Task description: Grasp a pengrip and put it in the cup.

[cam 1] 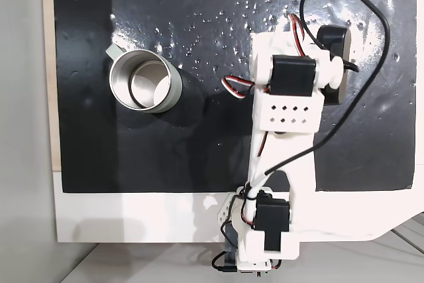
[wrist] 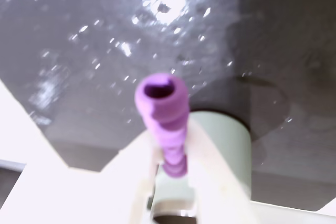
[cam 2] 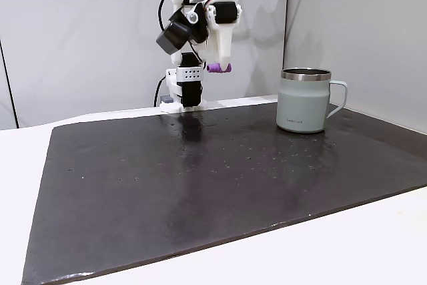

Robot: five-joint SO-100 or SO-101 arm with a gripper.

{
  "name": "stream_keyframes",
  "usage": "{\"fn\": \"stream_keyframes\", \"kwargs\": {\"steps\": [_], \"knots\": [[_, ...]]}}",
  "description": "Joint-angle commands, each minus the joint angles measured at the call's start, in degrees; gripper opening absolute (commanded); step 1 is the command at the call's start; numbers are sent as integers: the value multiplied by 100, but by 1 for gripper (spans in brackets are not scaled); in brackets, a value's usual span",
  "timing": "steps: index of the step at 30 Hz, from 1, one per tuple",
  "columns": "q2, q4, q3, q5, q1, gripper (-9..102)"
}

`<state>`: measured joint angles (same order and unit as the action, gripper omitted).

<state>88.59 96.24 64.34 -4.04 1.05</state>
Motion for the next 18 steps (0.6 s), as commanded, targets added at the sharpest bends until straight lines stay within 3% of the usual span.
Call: {"fn": "stream_keyframes", "kwargs": {"steps": [1,10,18], "knots": [[677,62,-334,-88,-44,0],[1160,70,-844,-176,44,0],[967,70,-1266,-158,1195,0]]}}
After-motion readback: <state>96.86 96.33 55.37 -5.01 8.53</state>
